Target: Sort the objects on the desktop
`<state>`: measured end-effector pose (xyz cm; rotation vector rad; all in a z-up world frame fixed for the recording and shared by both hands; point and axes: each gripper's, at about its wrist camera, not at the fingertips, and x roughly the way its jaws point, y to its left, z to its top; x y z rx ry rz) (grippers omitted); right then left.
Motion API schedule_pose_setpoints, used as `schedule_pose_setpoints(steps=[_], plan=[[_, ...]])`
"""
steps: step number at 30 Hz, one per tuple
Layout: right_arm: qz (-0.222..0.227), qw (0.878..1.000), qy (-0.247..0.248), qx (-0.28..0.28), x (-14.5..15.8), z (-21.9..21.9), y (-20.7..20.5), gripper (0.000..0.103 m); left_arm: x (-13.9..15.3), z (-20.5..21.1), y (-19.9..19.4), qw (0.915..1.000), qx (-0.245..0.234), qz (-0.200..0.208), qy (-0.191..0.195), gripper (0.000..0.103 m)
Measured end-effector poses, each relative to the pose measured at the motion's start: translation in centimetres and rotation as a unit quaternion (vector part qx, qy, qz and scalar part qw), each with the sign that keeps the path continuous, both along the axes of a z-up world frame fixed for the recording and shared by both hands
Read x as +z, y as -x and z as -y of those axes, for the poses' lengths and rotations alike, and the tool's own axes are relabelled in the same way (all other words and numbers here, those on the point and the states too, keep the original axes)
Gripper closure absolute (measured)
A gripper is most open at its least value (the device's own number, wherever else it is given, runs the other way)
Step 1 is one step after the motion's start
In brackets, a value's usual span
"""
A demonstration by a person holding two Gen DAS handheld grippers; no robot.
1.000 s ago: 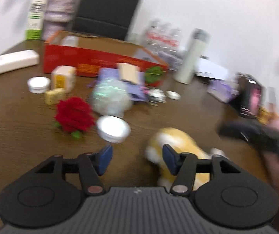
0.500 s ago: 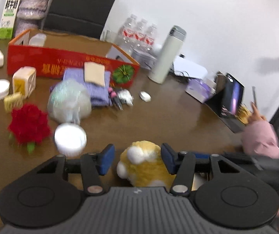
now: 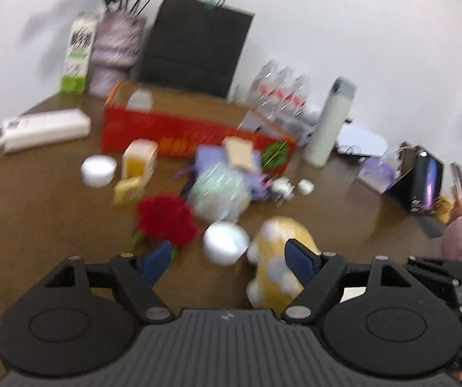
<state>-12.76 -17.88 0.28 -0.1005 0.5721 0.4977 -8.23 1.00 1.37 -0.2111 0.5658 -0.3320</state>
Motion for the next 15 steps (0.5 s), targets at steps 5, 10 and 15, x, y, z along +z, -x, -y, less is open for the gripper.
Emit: schedule_pose_setpoints(steps=[5, 10, 15], plan=[[0.003, 0.992, -0.003, -0.124, 0.2, -0.3, -1.8, 0.051, 0.1, 0.7, -0.9, 0.9980, 0.016, 0.019, -0.058, 0.024], [-0.001, 0.983, -0.025, -0.180, 1.0, 1.1, -0.8, 0.036, -0.4, 0.8, -1.3, 0.9945, 0.044, 0.028, -0.091, 0.023], [0.029, 0.988, -0.063, -0.136, 1.2, 1.0, -0.2, 0.022, -0.6, -1.7, -3.9, 0.9918, 0.093, 0.029, -0.082, 0.013]])
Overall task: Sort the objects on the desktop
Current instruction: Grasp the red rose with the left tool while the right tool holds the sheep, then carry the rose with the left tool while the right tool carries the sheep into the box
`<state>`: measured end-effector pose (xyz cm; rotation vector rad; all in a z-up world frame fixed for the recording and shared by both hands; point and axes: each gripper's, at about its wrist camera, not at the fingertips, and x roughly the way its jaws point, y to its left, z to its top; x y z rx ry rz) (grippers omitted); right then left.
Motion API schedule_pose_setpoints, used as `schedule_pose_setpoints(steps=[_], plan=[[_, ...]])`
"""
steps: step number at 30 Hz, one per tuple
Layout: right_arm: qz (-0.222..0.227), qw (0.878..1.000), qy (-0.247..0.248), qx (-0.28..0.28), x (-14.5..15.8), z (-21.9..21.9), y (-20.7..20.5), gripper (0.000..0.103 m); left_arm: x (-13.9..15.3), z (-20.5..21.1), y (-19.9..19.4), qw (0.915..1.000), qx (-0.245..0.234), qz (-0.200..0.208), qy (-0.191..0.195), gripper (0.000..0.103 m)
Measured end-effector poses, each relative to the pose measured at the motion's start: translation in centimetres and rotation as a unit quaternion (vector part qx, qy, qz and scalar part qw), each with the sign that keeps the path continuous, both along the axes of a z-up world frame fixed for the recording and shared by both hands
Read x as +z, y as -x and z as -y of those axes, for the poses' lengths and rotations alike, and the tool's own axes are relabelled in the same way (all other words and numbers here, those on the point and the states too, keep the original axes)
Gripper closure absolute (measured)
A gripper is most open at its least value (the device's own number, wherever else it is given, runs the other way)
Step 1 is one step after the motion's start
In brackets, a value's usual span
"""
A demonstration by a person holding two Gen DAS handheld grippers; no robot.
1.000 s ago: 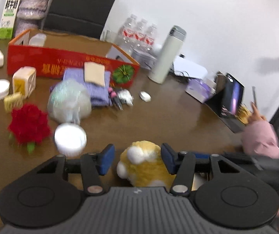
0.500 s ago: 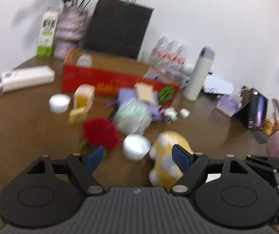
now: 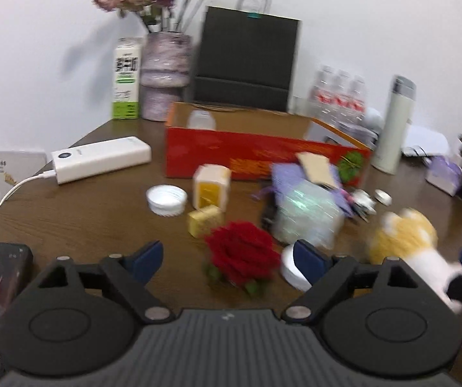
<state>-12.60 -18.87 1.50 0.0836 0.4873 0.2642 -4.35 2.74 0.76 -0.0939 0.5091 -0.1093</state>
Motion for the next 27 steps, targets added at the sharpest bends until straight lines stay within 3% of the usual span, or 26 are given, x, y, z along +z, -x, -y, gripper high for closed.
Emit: schedule_pose_setpoints(steps=[4, 5, 6, 8, 14, 19, 23, 27], plan=[[-0.041, 0.999, 0.003, -0.002, -1.5, -1.0, -2.0, 0.033, -0.2, 0.2, -1.9, 0.9994, -0.028, -0.022, -0.005, 0.017], [-0.046, 0.999, 0.009, -0.003, -1.7, -1.3, -2.3, 0.040, -0.3, 0.7, -2.0, 0.9990, -0.032, -0.026, -0.016, 0.027], [-0.055, 0.998, 0.015, -0.005, -2.0, -1.7, -2.5, 0.042, -0.4, 1.0, -2.2, 0.9985, -0.036, -0.034, -0.023, 0.049], [-0.062, 0.998, 0.015, -0.007, -2.3, -2.1, -3.0, 0.044, -0.8, 1.2, -2.7, 0.9974, -0.047, -0.052, -0.014, 0.064], [-0.041, 0.999, 0.018, -0.017, -1.7, -2.7, -2.2, 0.050, 0.0, 0.4, -0.8, 0.9991, -0.034, -0.021, -0.012, 0.070], [0.018, 1.000, 0.006, -0.023, 1.2, -1.7, -0.9, 0.050, 3.6, -1.2, 0.6, 0.9986, -0.050, 0.012, 0.014, 0.070], [0.029, 0.999, -0.010, -0.031, 3.5, -0.6, -3.0, 0.050, 6.6, -2.2, -1.4, 0.9983, -0.056, 0.013, 0.015, 0.070], [0.050, 0.998, -0.019, -0.028, 6.8, -0.4, -7.8, 0.050, 10.3, -2.3, -5.9, 0.9973, -0.069, 0.014, 0.022, 0.070]])
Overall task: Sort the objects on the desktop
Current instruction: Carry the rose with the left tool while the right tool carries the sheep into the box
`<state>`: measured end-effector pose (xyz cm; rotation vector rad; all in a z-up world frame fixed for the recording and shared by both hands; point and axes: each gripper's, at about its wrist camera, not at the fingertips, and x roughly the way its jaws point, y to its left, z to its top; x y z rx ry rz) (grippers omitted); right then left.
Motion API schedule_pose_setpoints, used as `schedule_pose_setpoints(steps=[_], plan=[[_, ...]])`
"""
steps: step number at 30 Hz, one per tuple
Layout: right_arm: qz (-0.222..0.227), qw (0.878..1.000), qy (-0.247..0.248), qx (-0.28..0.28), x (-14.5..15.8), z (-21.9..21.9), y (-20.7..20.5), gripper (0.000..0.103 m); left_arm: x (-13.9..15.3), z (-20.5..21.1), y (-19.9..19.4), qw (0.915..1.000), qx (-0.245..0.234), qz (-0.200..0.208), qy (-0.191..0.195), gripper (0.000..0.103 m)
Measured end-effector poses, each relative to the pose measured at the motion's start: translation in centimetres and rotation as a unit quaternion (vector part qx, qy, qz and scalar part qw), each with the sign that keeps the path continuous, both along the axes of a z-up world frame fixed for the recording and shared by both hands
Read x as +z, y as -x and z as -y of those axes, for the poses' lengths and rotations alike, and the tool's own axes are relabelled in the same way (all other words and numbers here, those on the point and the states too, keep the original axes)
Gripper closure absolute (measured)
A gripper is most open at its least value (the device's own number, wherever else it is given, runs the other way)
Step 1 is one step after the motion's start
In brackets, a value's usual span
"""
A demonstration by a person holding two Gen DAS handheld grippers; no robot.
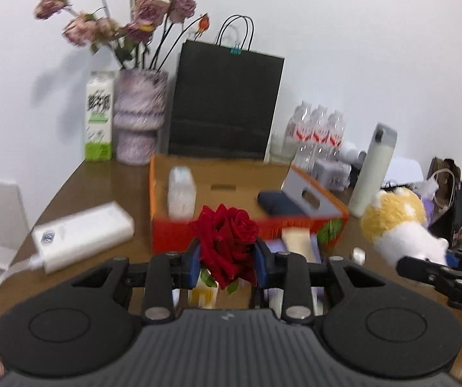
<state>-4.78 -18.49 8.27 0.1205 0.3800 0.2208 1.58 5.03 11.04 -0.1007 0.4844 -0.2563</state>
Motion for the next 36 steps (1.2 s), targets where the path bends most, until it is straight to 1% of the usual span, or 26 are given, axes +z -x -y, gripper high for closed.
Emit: schedule_pose_setpoints(steps=[1, 2, 3, 5, 7, 8, 10, 11, 13, 14, 16, 17, 18, 20, 21, 22, 23, 24, 27, 28, 29, 31, 33, 34, 35, 36], plan=[[0.002, 1.000, -0.001, 0.006, 0.7, -0.1, -1.9, 0.050, 0.7, 0.3, -1.6, 1.0000, -0.002, -0.003, -0.001, 0.070], [-0.005, 1.000, -0.008, 0.012, 1.2, -0.3, -4.1, 0.050, 1.3, 0.6, -3.3, 1.0000, -0.002, -0.008, 0.000, 0.070], [-0.014, 1.000, -0.021, 0.013, 1.6, -0.2, -6.2, 0.050, 1.7, 1.1, -5.2, 0.9998, -0.007, -0.020, 0.000, 0.070], [-0.043, 0.998, -0.046, 0.025, 2.1, -0.1, -11.7, 0.050, 2.2, 2.5, -9.7, 0.9989, -0.019, -0.042, -0.004, 0.070], [-0.078, 0.994, -0.073, 0.026, 2.4, 0.1, -17.6, 0.050, 1.9, 3.9, -13.8, 0.9978, -0.014, -0.061, -0.022, 0.070], [-0.097, 0.991, -0.088, 0.023, 2.3, 0.1, -20.2, 0.050, 1.4, 4.7, -16.3, 0.9969, 0.000, -0.073, -0.030, 0.070], [-0.139, 0.985, -0.104, 0.023, 2.1, 0.1, -25.9, 0.050, 0.1, 5.7, -20.2, 0.9942, 0.010, -0.099, -0.042, 0.070], [-0.156, 0.982, -0.105, 0.014, 1.8, 0.1, -28.5, 0.050, -0.8, 6.2, -22.4, 0.9922, 0.019, -0.115, -0.043, 0.070], [-0.183, 0.981, -0.066, -0.001, 0.6, -0.8, -32.2, 0.050, -2.6, 6.6, -25.8, 0.9869, 0.027, -0.150, -0.052, 0.070], [-0.196, 0.979, -0.053, -0.008, -0.1, -1.2, -33.7, 0.050, -3.4, 6.5, -27.0, 0.9842, 0.040, -0.164, -0.054, 0.070], [-0.227, 0.972, -0.053, -0.010, -1.7, -1.6, -36.1, 0.050, -4.8, 6.2, -29.2, 0.9788, 0.058, -0.187, -0.059, 0.070], [-0.239, 0.969, -0.058, -0.005, -2.7, -1.7, -36.9, 0.049, -5.1, 5.9, -29.8, 0.9782, 0.065, -0.190, -0.055, 0.070], [-0.250, 0.966, -0.059, 0.002, -3.6, -1.7, -37.1, 0.049, -5.5, 5.7, -30.0, 0.9777, 0.069, -0.189, -0.060, 0.070], [-0.274, 0.959, -0.070, 0.007, -5.3, -1.6, -37.9, 0.049, -6.5, 6.0, -29.9, 0.9761, 0.070, -0.186, -0.088, 0.070], [-0.287, 0.956, -0.064, 0.004, -6.2, -1.6, -38.1, 0.049, -6.9, 6.2, -29.7, 0.9765, 0.064, -0.180, -0.099, 0.070], [-0.299, 0.952, -0.070, -0.001, -7.2, -1.3, -38.5, 0.049, -6.9, 6.5, -29.5, 0.9758, 0.056, -0.181, -0.109, 0.069], [-0.302, 0.949, -0.088, 0.004, -7.8, -0.8, -38.6, 0.049, -6.9, 6.3, -29.3, 0.9769, 0.059, -0.180, -0.099, 0.068], [-0.303, 0.949, -0.091, 0.002, -7.8, -0.8, -38.4, 0.049, -6.9, 6.1, -29.1, 0.9777, 0.062, -0.179, -0.092, 0.067], [-0.305, 0.950, -0.060, -0.041, -7.4, -0.7, -38.1, 0.049, -6.7, 5.7, -29.3, 0.9778, 0.076, -0.174, -0.088, 0.067], [-0.308, 0.948, -0.055, -0.055, -7.3, -0.4, -38.0, 0.051, -6.7, 5.6, -29.5, 0.9784, 0.073, -0.174, -0.084, 0.067], [-0.312, 0.946, -0.073, -0.050, -7.4, 0.2, -38.0, 0.050, -6.7, 5.5, -29.4, 0.9790, 0.071, -0.173, -0.082, 0.067], [-0.321, 0.942, -0.091, -0.041, -7.2, 0.7, -38.0, 0.050, -6.6, 5.6, -29.4, 0.9798, 0.062, -0.173, -0.079, 0.062], [-0.326, 0.940, -0.097, -0.038, -6.6, 1.0, -37.6, 0.047, -6.3, 5.5, -29.2, 0.9824, 0.051, -0.167, -0.066, 0.045], [-0.324, 0.940, -0.097, -0.034, -5.8, 1.0, -37.3, 0.041, -6.0, 5.4, -29.0, 0.9836, 0.047, -0.163, -0.061, 0.041], [-0.316, 0.943, -0.095, -0.036, -5.1, 1.2, -36.9, 0.033, -5.5, 5.3, -28.6, 0.9842, 0.050, -0.159, -0.060, 0.033], [-0.304, 0.948, -0.084, -0.045, -4.0, 1.3, -36.6, 0.028, -5.0, 5.2, -28.3, 0.9849, 0.052, -0.154, -0.060, 0.030]])
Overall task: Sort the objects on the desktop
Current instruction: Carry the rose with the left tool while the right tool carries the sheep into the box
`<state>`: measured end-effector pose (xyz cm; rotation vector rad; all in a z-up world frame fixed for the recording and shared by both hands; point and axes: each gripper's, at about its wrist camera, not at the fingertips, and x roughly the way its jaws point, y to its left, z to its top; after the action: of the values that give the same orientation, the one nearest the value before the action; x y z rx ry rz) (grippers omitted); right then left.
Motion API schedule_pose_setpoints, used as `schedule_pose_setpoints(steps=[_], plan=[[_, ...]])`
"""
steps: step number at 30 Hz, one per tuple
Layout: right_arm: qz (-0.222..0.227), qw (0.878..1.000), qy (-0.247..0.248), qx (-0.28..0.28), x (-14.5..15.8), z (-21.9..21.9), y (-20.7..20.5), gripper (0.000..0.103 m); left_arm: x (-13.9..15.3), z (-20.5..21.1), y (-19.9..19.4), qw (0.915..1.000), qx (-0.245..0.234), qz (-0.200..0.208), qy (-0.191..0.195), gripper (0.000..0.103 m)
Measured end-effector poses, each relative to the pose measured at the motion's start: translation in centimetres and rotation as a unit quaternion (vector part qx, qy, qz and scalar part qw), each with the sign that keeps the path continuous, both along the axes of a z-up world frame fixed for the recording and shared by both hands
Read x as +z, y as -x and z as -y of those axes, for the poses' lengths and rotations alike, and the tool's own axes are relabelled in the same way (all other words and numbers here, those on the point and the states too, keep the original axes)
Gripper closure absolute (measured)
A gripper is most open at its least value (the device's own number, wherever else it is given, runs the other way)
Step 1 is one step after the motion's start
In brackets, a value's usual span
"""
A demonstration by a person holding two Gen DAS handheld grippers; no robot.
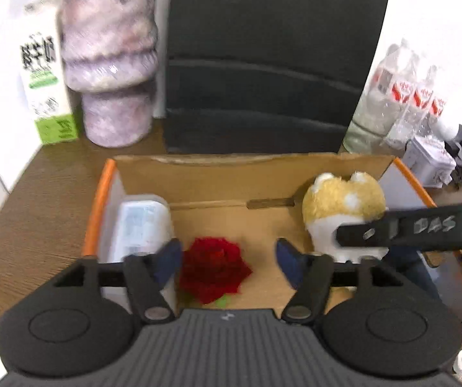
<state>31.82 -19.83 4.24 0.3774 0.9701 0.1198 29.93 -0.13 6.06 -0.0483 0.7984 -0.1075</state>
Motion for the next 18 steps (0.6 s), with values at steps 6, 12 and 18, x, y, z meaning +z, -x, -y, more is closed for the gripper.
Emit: schedule_pose_setpoints(steps=[6, 12, 18], plan=[[0.031, 0.999, 0.021, -0.009, 4.4, 1.9, 2.7, 0.017, 4.0, -1.3, 1.6, 0.9997, 0.021, 0.011, 0.004, 0.027], [0.056, 0.998, 0.034, -0.008, 7.0, 2.0, 6.7, 0.017, 7.5, -2.7, 5.2, 0.9989, 0.039, 0.026, 0.008, 0.019], [0.177, 0.983, 0.051, -0.002, 5.2, 1.5, 18.1, 0.011, 6.7, -3.4, 16.4, 0.9948, 0.030, 0.096, 0.011, 0.006]])
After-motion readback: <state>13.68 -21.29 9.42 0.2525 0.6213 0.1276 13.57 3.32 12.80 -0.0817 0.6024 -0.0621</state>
